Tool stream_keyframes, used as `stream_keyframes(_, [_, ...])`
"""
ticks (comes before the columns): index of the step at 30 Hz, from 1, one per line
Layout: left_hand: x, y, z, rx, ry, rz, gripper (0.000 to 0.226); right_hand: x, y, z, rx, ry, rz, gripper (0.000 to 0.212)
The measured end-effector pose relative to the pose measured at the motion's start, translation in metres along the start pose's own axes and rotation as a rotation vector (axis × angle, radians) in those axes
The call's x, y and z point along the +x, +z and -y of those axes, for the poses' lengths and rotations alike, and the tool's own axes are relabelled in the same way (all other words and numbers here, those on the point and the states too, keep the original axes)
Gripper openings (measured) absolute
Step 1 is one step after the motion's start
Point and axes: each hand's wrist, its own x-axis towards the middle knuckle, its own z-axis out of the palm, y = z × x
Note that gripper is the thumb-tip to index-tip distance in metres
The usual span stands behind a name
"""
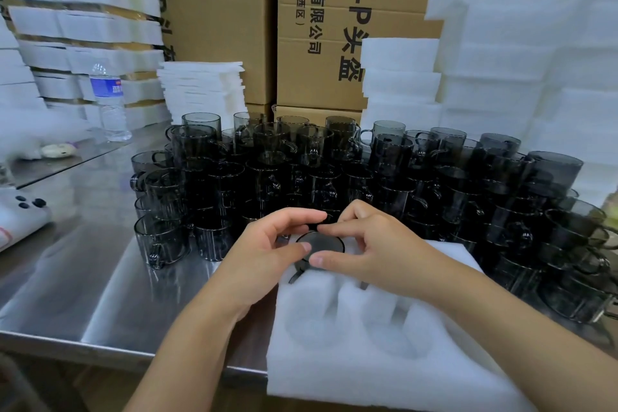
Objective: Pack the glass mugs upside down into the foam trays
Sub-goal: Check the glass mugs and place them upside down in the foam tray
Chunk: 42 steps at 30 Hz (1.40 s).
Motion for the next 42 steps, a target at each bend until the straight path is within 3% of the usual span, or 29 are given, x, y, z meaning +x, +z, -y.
stream_keyframes(11, [-0.003,0.008,-0.003,-0.027,0.006,0.008,0.055,-0.003,0.003,-0.002,-0.035,-0.041,-0.015,0.031])
stream_keyframes(19, [-0.003,0.011,-0.004,0.033,0.062,0.016,0.036,-0.008,0.004,-0.002,-0.058,-0.042,-0.169,0.019])
stream_keyframes(21, [-0.003,0.01,-0.002,0.032,0.05,0.013,0.037,-0.004,-0.001,-0.003,-0.063,0.004,-0.299,0.022])
stream_keyframes(25, [-0.002,0.009,0.0,0.037,0.035,0.002,0.034,0.016,-0.048,-0.008,-0.209,0.09,-0.736,0.017])
stream_keyframes(27, [-0.002,0.009,0.001,0.054,0.032,0.004,0.033,0.028,-0.072,-0.019,-0.401,0.149,-0.721,0.028])
stream_keyframes(32, [-0.002,0.008,0.001,0.099,0.065,0.0,0.035,0.041,-0.084,-0.041,-0.705,0.21,-0.458,0.041])
stream_keyframes(42, [-0.002,0.007,0.001,0.122,0.084,0.01,0.036,0.042,-0.072,-0.048,-0.64,0.1,-0.587,0.026])
